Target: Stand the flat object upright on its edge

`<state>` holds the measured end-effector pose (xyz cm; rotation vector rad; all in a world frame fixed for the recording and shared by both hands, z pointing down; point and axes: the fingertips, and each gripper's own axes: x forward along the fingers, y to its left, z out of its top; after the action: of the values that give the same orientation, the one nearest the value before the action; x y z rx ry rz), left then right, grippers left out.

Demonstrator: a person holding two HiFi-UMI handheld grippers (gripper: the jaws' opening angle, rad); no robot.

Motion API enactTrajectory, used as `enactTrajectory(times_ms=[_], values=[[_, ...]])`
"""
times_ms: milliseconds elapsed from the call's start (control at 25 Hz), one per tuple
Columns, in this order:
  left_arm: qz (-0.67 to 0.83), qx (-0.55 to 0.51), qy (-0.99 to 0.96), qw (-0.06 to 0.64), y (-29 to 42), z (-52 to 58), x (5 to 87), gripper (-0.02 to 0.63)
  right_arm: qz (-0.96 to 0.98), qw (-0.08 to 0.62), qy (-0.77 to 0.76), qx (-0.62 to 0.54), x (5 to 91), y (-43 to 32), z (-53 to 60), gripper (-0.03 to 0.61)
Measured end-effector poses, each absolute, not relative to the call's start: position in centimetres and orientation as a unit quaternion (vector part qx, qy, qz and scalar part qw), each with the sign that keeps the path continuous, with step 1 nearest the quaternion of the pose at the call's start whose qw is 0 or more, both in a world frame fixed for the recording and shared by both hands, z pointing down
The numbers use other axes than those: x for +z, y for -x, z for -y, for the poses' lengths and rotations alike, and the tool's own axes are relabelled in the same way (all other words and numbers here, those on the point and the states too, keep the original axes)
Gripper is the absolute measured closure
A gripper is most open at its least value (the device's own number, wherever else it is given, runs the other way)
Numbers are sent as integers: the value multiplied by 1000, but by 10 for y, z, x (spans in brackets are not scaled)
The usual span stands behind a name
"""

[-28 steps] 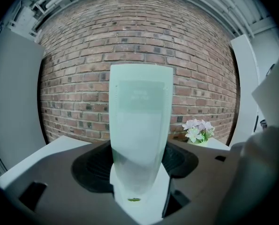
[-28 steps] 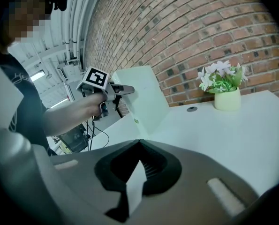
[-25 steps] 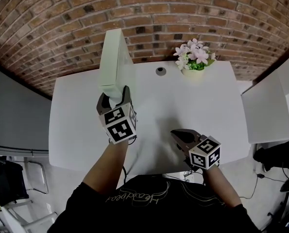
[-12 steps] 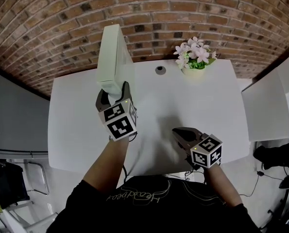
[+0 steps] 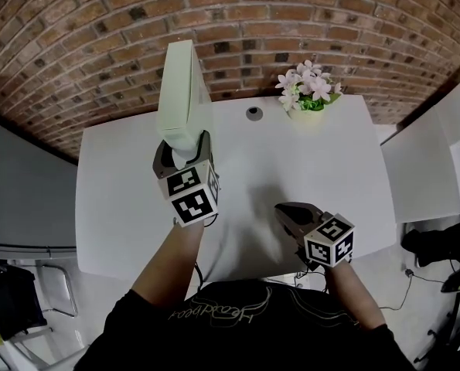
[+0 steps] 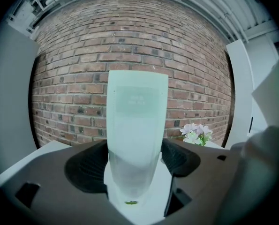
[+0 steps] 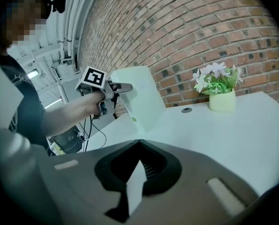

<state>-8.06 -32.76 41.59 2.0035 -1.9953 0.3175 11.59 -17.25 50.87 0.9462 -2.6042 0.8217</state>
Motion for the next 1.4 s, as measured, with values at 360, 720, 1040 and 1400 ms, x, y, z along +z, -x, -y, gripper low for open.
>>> enactTrajectory(times_ms=[360,720,1040,1400], values=[[633,87,-749,175,79,298,408,242,897,100,-337,267,483,-103,174,573],[521,65,-804,278,82,195,412,245,950,-13,-180,256,378,-70,129,572],[369,-20,-887,278,13,92,342,350,960,-27,-141,239,334,-76,65,574],[330,-10,-918,220,-27,2,307,610,971,-30,-133,197,314,-95,-10,574]])
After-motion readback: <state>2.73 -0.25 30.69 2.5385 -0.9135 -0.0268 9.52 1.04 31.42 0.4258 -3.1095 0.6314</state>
